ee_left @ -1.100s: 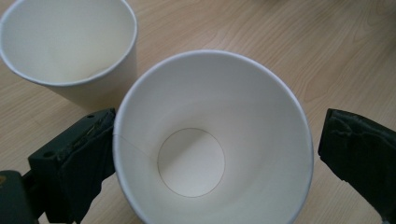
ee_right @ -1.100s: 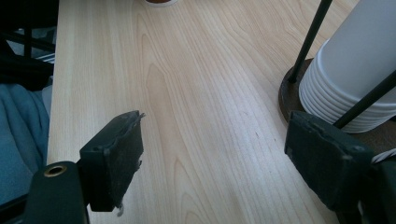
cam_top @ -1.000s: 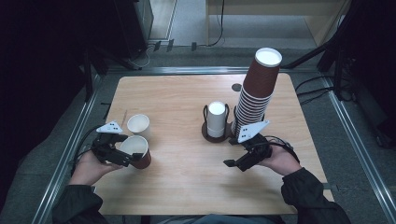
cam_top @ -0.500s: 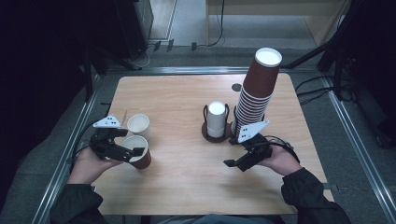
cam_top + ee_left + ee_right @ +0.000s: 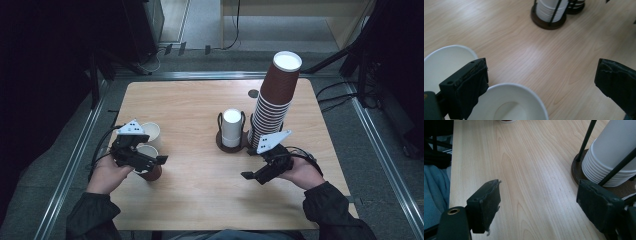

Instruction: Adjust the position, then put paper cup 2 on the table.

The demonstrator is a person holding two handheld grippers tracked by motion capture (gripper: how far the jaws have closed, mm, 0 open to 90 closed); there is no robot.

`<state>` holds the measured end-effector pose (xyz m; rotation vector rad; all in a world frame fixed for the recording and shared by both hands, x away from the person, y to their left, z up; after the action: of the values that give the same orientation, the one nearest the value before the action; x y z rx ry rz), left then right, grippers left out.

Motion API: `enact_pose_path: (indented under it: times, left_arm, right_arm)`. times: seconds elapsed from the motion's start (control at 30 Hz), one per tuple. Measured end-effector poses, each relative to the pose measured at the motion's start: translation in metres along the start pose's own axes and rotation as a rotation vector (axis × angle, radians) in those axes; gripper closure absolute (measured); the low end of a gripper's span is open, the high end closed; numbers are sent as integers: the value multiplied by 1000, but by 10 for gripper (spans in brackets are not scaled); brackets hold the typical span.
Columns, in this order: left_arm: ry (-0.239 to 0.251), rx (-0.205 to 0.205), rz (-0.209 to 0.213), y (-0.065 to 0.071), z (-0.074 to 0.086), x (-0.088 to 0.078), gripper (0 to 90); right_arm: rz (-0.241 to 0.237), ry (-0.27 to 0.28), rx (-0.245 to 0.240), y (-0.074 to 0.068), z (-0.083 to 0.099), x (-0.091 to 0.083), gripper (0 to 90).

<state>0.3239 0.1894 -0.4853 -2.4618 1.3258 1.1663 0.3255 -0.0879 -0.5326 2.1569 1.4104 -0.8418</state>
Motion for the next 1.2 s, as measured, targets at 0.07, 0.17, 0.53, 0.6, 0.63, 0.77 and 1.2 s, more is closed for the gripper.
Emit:
enact_pose_path:
  times: [0.07,0.17,0.53,0.6,0.63,0.77,1.2]
  left_arm:
    - [0,5,9,4,-3,7,0]
    - [-10,17,8,8,-7,17,0]
    - [-13,46,9,20,-20,48,0]
    - [-14,50,14,22,-22,53,0]
    - [-17,56,15,24,-22,56,0]
    - [-28,73,23,30,-24,68,0]
    - [-45,94,11,46,-24,102,0]
  right_arm:
    - [3,5,0,0,0,-1,197]
    - [8,7,5,1,1,-2,197]
    - [24,8,15,0,4,-6,197]
    - [24,7,17,-1,5,-6,197]
    - [26,9,15,0,6,-6,197]
    - [33,12,17,1,6,-7,197]
    - [26,4,1,-4,5,-1,197]
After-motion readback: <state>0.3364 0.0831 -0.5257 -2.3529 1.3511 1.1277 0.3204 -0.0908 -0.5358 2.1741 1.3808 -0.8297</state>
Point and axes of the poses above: each handheld gripper's, and its own axes: x roughly forward along the jaws, z roughly out of its underside, y roughly to its right, the point moved 10 cm from there along x, roughly forward along the jaws, and after that the axes turned 10 degrees about z, right-handed, at the moved point
